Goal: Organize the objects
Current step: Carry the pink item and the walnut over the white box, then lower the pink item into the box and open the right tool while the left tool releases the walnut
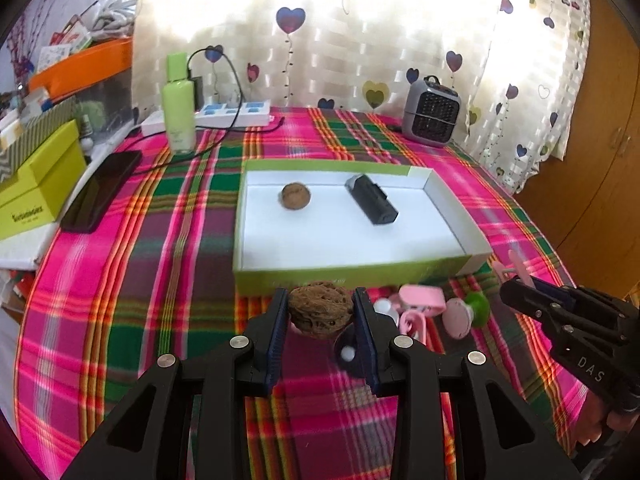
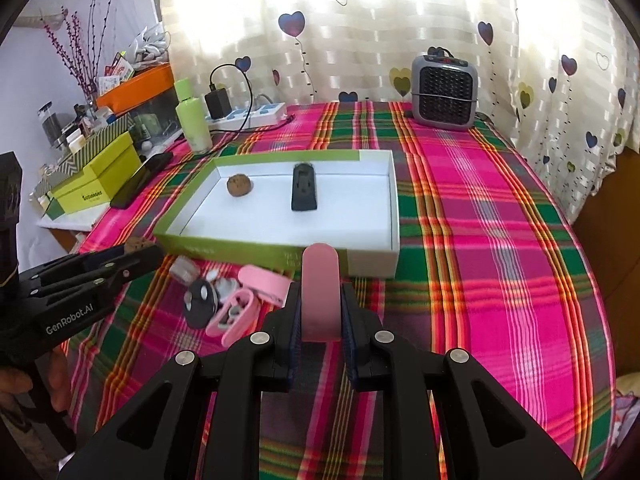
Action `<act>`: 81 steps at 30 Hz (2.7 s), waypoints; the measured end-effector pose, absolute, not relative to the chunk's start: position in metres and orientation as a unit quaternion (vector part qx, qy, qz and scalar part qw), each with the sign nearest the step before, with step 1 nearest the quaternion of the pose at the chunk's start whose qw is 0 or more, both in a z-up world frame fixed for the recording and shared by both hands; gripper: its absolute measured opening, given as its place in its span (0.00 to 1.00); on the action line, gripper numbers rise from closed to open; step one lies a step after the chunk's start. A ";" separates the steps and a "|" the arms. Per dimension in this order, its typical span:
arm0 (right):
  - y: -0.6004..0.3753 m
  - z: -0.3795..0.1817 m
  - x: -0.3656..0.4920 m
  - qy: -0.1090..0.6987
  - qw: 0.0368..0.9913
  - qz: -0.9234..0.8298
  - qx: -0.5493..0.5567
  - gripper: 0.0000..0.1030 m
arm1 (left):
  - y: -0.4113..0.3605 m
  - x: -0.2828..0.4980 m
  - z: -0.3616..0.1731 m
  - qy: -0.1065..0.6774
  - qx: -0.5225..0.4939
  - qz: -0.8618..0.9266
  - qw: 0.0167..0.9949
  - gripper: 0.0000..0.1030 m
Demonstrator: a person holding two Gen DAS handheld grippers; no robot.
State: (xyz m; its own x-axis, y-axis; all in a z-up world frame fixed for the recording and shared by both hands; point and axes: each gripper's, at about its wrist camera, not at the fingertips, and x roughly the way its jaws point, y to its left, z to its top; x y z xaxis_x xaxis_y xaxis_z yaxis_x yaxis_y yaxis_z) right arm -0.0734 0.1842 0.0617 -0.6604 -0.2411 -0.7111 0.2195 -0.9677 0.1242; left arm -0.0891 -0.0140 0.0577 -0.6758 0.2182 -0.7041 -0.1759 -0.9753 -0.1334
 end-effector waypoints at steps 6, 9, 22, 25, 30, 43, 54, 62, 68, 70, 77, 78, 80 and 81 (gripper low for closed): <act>0.184 0.066 -0.092 -0.016 0.130 -0.910 0.392 0.18 | -0.007 -0.110 0.063 -0.025 -0.388 0.914 0.112 0.29; 0.184 0.068 -0.104 -0.014 0.129 -0.910 0.393 0.18 | -0.003 -0.124 0.064 -0.023 -0.392 0.912 0.116 0.29; 0.176 0.066 -0.148 -0.005 0.135 -0.903 0.407 0.18 | 0.010 -0.169 0.061 -0.015 -0.400 0.909 0.116 0.29; 0.175 0.063 -0.161 -0.004 0.134 -0.903 0.409 0.18 | 0.013 -0.180 0.059 -0.015 -0.402 0.908 0.118 0.29; 0.172 0.058 -0.179 0.004 0.139 -0.898 0.417 0.18 | 0.016 -0.200 0.052 -0.022 -0.415 0.902 0.119 0.29; 0.172 0.036 -0.217 -0.006 0.139 -0.882 0.450 0.18 | 0.030 -0.236 0.035 -0.014 -0.437 0.891 0.122 0.29; 0.169 0.032 -0.230 0.006 0.142 -0.880 0.454 0.18 | 0.032 -0.250 0.024 -0.011 -0.452 0.884 0.120 0.30; 0.167 0.026 -0.235 0.012 0.140 -0.876 0.461 0.18 | 0.033 -0.253 0.020 -0.009 -0.457 0.882 0.116 0.30; 0.166 0.026 -0.235 0.019 0.134 -0.879 0.458 0.18 | 0.033 -0.254 0.017 -0.010 -0.460 0.881 0.115 0.30; 0.166 0.025 -0.235 0.019 0.133 -0.879 0.457 0.18 | 0.033 -0.254 0.017 -0.009 -0.459 0.881 0.115 0.30; 0.166 0.025 -0.234 0.017 0.135 -0.879 0.456 0.18 | 0.033 -0.254 0.017 -0.012 -0.460 0.880 0.115 0.30; 0.166 0.025 -0.234 0.017 0.135 -0.879 0.456 0.18 | 0.033 -0.254 0.017 -0.012 -0.460 0.880 0.116 0.30; 0.166 0.025 -0.234 0.020 0.133 -0.880 0.455 0.18 | 0.032 -0.254 0.017 -0.016 -0.460 0.880 0.117 0.30; 0.166 0.025 -0.234 0.021 0.133 -0.880 0.455 0.19 | 0.031 -0.254 0.017 -0.016 -0.460 0.880 0.117 0.30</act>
State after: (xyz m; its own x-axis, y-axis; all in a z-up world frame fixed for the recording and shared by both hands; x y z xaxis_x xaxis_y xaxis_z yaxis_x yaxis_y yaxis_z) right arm -0.2342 0.1657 0.0249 -0.5502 -0.2149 -0.8069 0.2532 -0.9638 0.0841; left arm -0.2542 0.0315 0.0170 -0.5488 0.2199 -0.8065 -0.1903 -0.9723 -0.1356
